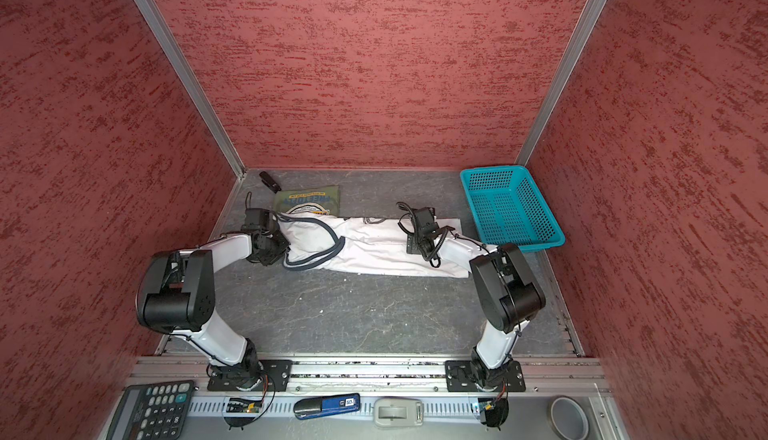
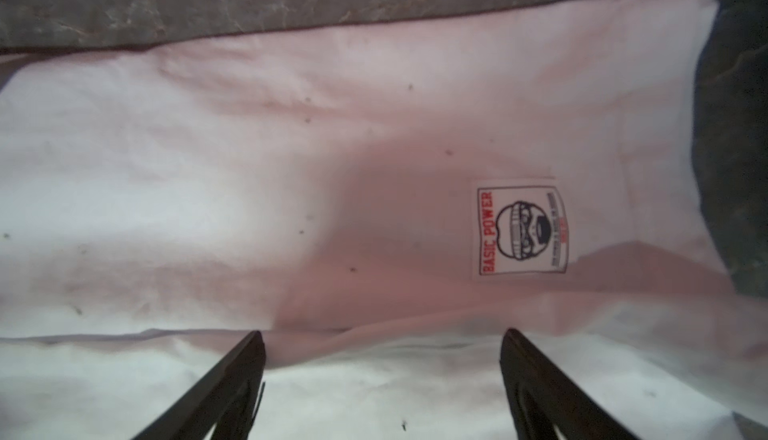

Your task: Fold and stack the tank tops

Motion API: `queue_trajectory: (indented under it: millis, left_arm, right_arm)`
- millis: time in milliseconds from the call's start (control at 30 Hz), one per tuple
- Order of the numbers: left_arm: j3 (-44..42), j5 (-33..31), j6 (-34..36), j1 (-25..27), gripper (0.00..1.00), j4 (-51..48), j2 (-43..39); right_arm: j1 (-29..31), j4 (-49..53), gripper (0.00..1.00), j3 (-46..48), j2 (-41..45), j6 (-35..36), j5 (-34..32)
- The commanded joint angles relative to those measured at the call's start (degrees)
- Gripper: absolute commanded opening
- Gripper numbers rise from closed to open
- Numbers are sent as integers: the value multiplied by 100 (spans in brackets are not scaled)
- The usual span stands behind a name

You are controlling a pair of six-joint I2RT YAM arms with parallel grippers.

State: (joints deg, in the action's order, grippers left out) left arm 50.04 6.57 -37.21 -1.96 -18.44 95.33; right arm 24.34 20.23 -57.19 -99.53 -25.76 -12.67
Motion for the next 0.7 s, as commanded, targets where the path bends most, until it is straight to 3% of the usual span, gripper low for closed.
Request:
queue_trajectory:
  millis: [0, 133, 233, 467, 667]
  left_arm:
    - [6, 27, -58, 97, 3, 12, -399]
    - [362, -160, 37, 343, 0, -280, -867]
    - [1060, -221, 189, 570, 0, -601, -749]
    - [3207, 27, 452, 1147, 0, -1162, 484]
    - [6003, 141, 693, 1782, 0, -1982, 1852]
  right_arm:
    - [8, 261, 90, 95, 41, -428, -391]
    - [-116, 418, 88, 335, 47, -856, -248]
    - [-106, 456, 86, 599, 111, -1067, 25]
    - [265, 378, 82, 1531, 591, -1613, 617]
    - [1038, 616, 82, 1901, 895, -2251, 769]
